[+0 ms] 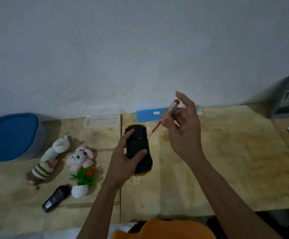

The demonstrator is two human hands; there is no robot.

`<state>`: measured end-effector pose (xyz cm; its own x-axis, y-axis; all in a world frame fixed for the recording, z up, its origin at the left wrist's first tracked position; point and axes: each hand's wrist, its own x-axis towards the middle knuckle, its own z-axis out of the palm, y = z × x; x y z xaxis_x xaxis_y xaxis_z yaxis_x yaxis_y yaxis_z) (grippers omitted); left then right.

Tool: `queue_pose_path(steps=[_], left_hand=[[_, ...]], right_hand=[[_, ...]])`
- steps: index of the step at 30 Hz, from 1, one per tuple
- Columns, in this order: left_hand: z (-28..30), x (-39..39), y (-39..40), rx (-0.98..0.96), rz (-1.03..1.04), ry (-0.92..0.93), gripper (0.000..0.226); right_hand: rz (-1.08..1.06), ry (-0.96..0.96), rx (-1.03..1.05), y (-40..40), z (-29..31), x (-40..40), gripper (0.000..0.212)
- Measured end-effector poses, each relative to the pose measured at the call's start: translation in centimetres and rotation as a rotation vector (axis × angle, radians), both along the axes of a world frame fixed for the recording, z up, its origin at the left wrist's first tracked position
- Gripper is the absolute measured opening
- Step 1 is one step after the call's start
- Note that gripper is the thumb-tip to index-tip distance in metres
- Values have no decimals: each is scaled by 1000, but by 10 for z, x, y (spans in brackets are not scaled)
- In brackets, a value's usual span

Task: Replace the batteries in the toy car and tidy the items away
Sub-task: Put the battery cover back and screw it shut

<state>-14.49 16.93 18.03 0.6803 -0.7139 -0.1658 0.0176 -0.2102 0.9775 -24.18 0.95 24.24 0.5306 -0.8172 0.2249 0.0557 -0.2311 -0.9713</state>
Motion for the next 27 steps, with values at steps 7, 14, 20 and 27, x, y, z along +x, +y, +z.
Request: queue_pose_path(steps=[7, 14, 20, 27], left_hand=[[17, -5, 9, -9, 4, -126, 68], [32, -15, 17, -56, 22, -162, 71], [42, -20, 19, -78, 11, -187, 73], [44, -23, 21, -72, 1, -213, 76]], right_hand=[[19, -31, -137, 30, 16, 5, 48], [-4, -58, -192, 38, 28, -1, 48], [-22, -64, -210, 40, 31, -7, 50], [-28, -62, -208, 40, 31, -9, 51]])
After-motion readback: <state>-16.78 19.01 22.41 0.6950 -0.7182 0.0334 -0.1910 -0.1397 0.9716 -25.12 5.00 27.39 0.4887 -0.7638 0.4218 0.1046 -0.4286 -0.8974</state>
